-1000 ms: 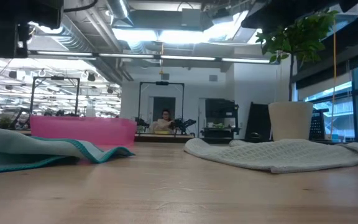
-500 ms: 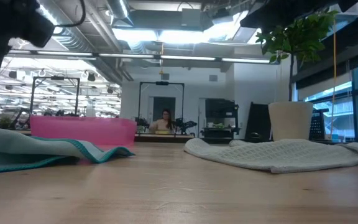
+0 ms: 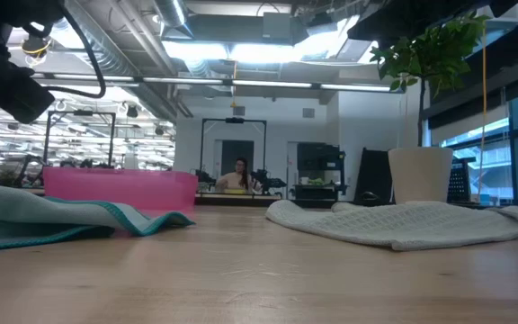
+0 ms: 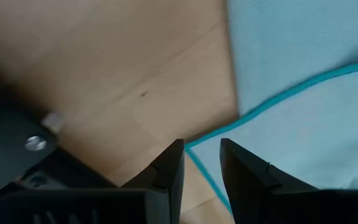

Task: Roll microfiber towels into tight, uniform cylinder then place into a basket
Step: Fold the blue towel

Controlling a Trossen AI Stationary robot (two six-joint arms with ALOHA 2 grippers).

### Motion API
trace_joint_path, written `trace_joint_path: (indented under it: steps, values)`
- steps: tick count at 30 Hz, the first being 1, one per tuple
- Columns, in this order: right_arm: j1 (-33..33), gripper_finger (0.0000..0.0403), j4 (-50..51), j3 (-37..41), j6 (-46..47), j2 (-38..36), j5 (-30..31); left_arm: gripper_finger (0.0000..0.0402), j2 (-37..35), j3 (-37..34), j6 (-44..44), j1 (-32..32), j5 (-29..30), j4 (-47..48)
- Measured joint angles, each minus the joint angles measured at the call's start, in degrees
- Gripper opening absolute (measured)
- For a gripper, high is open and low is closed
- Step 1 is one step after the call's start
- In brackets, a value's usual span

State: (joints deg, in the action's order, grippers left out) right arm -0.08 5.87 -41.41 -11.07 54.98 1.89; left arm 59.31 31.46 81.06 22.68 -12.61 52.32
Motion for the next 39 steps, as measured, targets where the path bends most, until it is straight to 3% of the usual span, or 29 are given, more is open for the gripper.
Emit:
trace_joint_path:
  steps: [11,17,27,39]
  values:
    - [0.0,0.0008,0.5,0.0,0.0,0.0,0.0,0.0093,3.4,-1.8,-2.0,3.0,-1.9,-4.6]
    - [0.0,0.0008,0.5,0.0,-0.1,0.0,0.0,0.009,3.8,-1.8,1.3,5.7,-1.9,-5.2]
    - [0.0,0.0008,0.7,0.0,-0.2,0.0,0.0,0.009,4.0,-1.8,3.1,8.8,2.1,-5.4]
    - [0.0,0.0008,1.3,0.0,-1.2,0.0,0.0,0.009,12.0,-1.8,4.0,10.2,0.6,-7.1]
